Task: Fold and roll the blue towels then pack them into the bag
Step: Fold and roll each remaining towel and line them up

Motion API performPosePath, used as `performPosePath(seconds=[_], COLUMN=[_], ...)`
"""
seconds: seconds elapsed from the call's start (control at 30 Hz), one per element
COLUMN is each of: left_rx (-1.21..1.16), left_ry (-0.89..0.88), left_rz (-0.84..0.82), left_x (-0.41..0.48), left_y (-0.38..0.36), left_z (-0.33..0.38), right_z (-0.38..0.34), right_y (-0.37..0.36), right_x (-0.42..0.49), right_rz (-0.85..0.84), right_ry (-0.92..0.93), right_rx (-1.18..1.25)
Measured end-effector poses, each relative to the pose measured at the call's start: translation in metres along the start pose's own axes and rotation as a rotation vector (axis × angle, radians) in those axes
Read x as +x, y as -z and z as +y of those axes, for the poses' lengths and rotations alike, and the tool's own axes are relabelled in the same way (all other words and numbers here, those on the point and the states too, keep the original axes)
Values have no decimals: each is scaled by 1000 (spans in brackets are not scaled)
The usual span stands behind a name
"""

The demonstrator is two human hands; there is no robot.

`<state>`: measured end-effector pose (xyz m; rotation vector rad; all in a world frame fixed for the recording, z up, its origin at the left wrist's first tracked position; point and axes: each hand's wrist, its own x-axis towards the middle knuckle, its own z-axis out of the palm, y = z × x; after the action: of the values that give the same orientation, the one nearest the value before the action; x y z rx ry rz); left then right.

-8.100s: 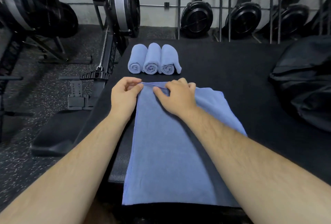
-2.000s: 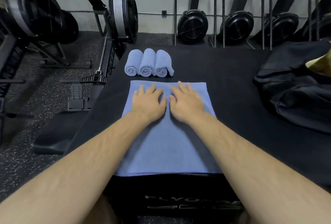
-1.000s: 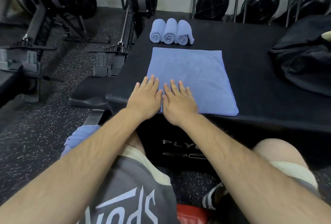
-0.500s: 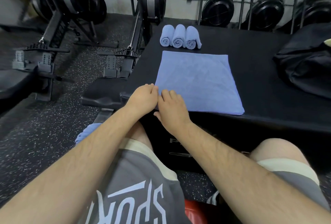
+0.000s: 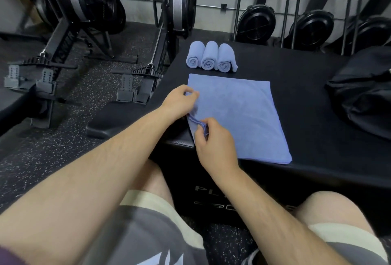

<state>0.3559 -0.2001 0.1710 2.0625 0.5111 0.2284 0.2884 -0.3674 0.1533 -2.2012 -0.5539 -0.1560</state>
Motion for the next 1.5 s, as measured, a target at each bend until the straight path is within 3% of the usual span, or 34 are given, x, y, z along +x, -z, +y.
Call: performPosePath(seconds=[0.4,0.7,1.1,1.33,1.5], left_rx=[67,190,360,577,473], left_ry=[31,16,-142,-180,-211], left_rz=[-4,167,-28,-46,-163], left_x=[94,106,92,106,94], left_y=[-10,66,-42,-95,-115], left_z=[-3,-5,76,77,81], right_z=[0,-48,16,49,55], right_y=[0,-32,53,82,83], right_x=[0,23,3,-3,-2], right_rz=[-60,-223,-17,18,8], right_ry=[-136,-453,-546,-627,-624], right_rx=[218,730,439,394,387])
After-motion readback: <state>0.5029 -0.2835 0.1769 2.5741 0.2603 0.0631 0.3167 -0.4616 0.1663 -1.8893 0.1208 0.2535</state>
